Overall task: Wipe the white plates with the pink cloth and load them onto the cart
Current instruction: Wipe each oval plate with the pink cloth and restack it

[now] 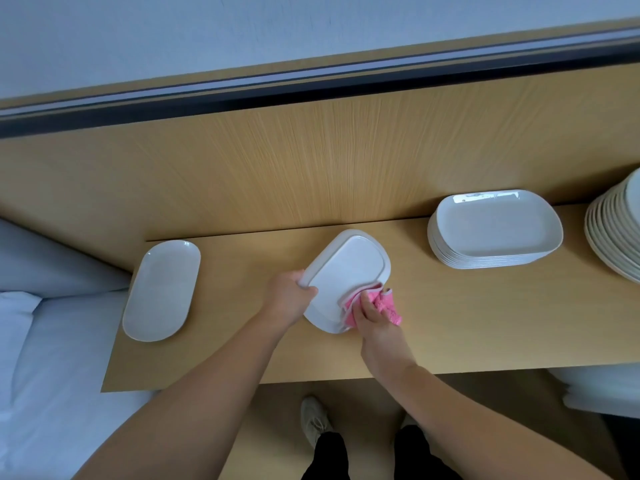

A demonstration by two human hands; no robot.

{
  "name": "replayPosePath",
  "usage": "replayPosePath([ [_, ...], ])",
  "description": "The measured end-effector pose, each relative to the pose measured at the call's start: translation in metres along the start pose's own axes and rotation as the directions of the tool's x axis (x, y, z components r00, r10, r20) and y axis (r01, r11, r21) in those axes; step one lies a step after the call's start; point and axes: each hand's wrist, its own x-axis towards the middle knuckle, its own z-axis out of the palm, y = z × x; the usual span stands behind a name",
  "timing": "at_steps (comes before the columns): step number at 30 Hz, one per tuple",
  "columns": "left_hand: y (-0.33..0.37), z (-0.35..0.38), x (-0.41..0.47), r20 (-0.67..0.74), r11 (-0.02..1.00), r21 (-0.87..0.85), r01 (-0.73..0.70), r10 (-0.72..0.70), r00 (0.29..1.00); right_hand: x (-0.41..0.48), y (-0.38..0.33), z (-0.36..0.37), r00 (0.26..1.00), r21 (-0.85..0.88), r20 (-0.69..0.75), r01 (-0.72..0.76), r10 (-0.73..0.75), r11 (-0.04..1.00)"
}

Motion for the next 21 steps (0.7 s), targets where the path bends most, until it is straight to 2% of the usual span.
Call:
replayPosePath([
  [4, 0.0, 0.0, -0.003, 0.002, 0.999, -0.032, 0.011, -0.01, 1.0, -0.012, -0.009, 0.007, 0.993, 0.006, -0.059, 0.105, -0.104, 0.994],
  [7, 0.0, 0.001, -0.004, -0.014, 0.999, -0.041, -0.006, 0.006, 1.0, -0.021, -0.01, 0.001, 0.975, -0.041, -0.035, 0.219, -0.22, 0.975],
  [10, 0.002, 0.0, -0.005, -0.03, 0.999, -0.037, -0.014, 0.013, 0.999, -0.023, 0.0, -0.011, 0.955, 0.027, -0.033, 0.295, -0.294, 0.955],
  [15, -0.002, 0.004, -0.008, -0.028, 1.0, -0.006, -0.021, 0.021, 0.999, 0.008, 0.008, -0.039, 0.963, -0.003, -0.092, 0.254, -0.253, 0.967],
  [21, -0.002, 0.004, -0.008, -0.018, 0.999, -0.017, -0.037, 0.037, 0.999, 0.013, 0.001, -0.013, 0.955, -0.1, 0.056, 0.295, -0.29, 0.95],
])
